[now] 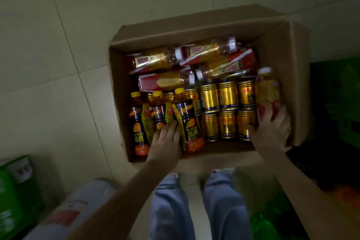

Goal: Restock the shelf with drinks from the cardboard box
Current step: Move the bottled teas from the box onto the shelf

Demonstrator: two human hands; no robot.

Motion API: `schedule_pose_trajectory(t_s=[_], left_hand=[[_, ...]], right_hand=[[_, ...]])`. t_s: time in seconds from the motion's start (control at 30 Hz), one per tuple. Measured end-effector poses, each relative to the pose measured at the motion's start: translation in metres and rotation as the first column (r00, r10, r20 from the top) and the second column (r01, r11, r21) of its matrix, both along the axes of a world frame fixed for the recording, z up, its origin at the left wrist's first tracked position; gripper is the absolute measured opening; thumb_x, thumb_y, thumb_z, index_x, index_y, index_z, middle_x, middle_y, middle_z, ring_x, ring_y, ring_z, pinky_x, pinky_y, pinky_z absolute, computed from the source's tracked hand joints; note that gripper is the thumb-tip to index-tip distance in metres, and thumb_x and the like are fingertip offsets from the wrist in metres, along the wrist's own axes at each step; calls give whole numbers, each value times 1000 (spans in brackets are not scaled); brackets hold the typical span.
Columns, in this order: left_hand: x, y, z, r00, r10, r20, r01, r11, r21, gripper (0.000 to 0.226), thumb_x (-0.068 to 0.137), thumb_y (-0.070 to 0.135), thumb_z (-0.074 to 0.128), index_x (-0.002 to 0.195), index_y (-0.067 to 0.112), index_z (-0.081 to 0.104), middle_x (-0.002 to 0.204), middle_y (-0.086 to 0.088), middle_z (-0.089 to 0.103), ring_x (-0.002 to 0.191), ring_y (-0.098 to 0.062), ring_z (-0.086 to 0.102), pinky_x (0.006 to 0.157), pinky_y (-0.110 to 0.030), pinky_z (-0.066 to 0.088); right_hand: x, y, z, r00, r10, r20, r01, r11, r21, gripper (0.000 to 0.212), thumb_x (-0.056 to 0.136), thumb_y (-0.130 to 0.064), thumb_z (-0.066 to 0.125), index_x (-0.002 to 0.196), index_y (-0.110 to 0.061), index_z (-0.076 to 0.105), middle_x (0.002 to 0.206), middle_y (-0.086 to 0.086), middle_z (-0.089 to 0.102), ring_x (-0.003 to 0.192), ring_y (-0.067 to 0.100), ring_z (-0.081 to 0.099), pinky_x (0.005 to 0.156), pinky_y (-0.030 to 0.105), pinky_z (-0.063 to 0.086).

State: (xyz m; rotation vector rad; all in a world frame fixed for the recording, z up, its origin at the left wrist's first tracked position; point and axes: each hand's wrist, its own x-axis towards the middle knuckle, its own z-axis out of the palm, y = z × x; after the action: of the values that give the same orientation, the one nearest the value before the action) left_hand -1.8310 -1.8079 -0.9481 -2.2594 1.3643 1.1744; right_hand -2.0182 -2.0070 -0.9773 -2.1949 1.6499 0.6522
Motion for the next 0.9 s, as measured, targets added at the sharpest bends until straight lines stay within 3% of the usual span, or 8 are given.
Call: schedule_pose_trajectory(t_s=[0.1, 0.27, 0.47, 0.57, 0.6, 0.7, 0.8, 0.9], left_hand=[[1, 7, -6, 999, 24, -38, -26, 998, -58, 69, 79, 30, 69, 139, 6, 45, 143, -15, 46, 128, -32, 48, 101, -47, 41], [12, 10, -3, 998, -3, -70, 0, 1000, -31, 69, 100, 31, 36, 152, 17, -8, 160, -4, -9, 147, -21, -2, 118, -35, 3], [26, -17, 9, 936, 241, -258, -302, 925, -232, 58, 100, 26, 37, 152, 26, 12, 159, 5, 12, 140, -15, 18, 116, -28, 22], [32, -42, 21, 681, 548, -485, -682, 716, -149, 42, 100, 28, 44, 142, 26, 40, 138, 0, 48, 93, -3, 55, 76, -4, 42], [35, -50, 25, 509, 650, -564, -797, 603, -25, 39, 100, 31, 45, 138, 28, 44, 128, 2, 54, 81, -4, 57, 68, -9, 45], [41, -70, 32, -178, 740, -648, -844, 223, 487, 59, 88, 50, 60, 139, 35, 36, 125, 10, 52, 113, -12, 54, 96, -35, 48], [49, -68, 32, -212, 745, -632, -908, 89, 409, 78, 68, 46, 76, 132, 27, 35, 119, 2, 59, 109, -15, 59, 98, -41, 48], [69, -44, 34, -191, 770, -608, -966, -39, 254, 63, 78, 32, 76, 126, 23, 37, 114, -1, 59, 103, -16, 63, 89, -35, 54]], right_hand=[[-1, -9, -1, 999, -30, 18, 31, 999, -30, 93, 74, -32, 80, 141, -22, 16, 148, 31, 21, 130, 52, 26, 104, 64, 26], [12, -30, 6, 994, -106, 9, 107, 994, -30, 92, 77, -22, 76, 147, -17, 16, 135, 30, 34, 124, 52, 32, 98, 65, 31], [39, -46, 22, 840, -543, -13, 538, 827, 162, 94, 62, -41, 81, 139, -10, 36, 137, 23, 42, 125, 42, 41, 101, 55, 39], [61, -31, 49, 715, -682, 154, 604, 714, 353, 62, 64, -36, 83, 116, -14, 59, 109, 11, 66, 96, 27, 61, 82, 39, 51], [71, -19, 62, 714, -668, 210, 547, 719, 428, 49, 71, -27, 81, 115, -18, 59, 103, 4, 66, 91, 21, 61, 75, 33, 49], [101, 25, 88, 728, -603, 326, 284, 698, 657, 49, 79, -16, 75, 116, -36, 50, 99, -19, 57, 87, -3, 53, 64, 16, 41], [136, 61, 91, 772, -484, 411, 53, 693, 719, 54, 80, -17, 75, 120, -38, 45, 112, -19, 49, 99, -5, 50, 64, 5, 46], [163, 72, 82, 816, -410, 407, -85, 611, 787, 72, 83, -29, 71, 144, -37, 33, 130, -15, 44, 121, 4, 46, 94, 24, 49]])
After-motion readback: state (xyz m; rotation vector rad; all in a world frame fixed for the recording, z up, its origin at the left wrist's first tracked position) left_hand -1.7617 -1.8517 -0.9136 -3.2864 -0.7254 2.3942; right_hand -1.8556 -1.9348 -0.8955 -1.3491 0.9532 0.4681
